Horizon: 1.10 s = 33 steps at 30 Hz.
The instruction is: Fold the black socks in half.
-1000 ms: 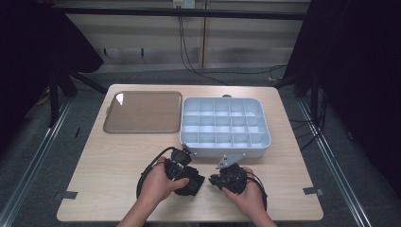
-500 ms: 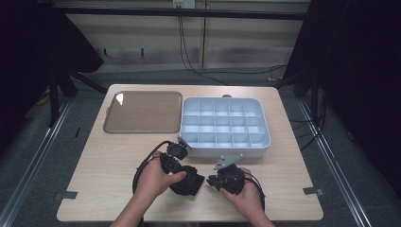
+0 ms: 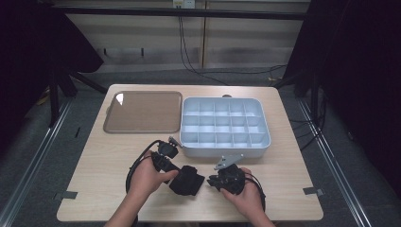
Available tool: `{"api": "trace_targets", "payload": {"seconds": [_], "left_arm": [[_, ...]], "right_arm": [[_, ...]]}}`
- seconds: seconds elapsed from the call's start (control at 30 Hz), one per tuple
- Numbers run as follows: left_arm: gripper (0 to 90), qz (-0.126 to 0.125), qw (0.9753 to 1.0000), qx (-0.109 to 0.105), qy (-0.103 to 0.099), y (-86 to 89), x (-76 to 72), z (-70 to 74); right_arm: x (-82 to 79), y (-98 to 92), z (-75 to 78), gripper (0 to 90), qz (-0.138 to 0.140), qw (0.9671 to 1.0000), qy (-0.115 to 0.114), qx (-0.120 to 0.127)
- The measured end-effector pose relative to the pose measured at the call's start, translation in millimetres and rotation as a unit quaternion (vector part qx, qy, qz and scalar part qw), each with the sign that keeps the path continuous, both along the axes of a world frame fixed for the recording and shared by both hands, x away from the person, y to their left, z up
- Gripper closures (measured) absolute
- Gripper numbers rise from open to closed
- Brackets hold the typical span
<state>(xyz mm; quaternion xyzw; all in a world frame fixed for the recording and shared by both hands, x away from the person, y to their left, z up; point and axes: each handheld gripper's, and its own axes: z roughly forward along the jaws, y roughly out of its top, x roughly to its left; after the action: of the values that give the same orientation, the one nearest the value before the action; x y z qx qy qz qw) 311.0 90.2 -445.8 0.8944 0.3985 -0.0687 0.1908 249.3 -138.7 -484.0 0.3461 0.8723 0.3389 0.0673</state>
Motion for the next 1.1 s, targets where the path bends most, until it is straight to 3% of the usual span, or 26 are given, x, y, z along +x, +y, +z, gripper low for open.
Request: {"api": "trace_targets", "payload": {"seconds": [0.27, 0.5, 0.67, 0.9, 1.1], "left_arm": [[24.2, -0.008, 0.9997, 0.018, -0.015, -19.8, -9.9, -13.6], [22.1, 0.007, 0.9999, 0.004, -0.010, -31.5, -11.4, -17.7], [22.7, 0.000, 0.9999, -0.005, -0.013, -37.2, -12.8, -17.0], [22.7, -0.004, 0.9996, -0.012, -0.025, -27.2, -14.0, -7.2], [22.4, -0.004, 0.9985, -0.023, -0.050, -13.5, -16.0, 9.5]], "right_arm": [[0.2, -4.4, 3.6, 75.7, -0.012, 0.9999, -0.002, -0.002], [1.0, -9.4, 3.8, 71.2, -0.020, 0.9998, -0.005, 0.000], [2.2, -15.0, 4.5, 68.8, -0.029, 0.9996, -0.004, -0.003], [3.8, -18.0, 8.2, 60.8, -0.038, 0.9992, -0.001, -0.008], [5.3, -13.8, 13.8, 52.4, -0.041, 0.9991, 0.000, 0.004]]}}
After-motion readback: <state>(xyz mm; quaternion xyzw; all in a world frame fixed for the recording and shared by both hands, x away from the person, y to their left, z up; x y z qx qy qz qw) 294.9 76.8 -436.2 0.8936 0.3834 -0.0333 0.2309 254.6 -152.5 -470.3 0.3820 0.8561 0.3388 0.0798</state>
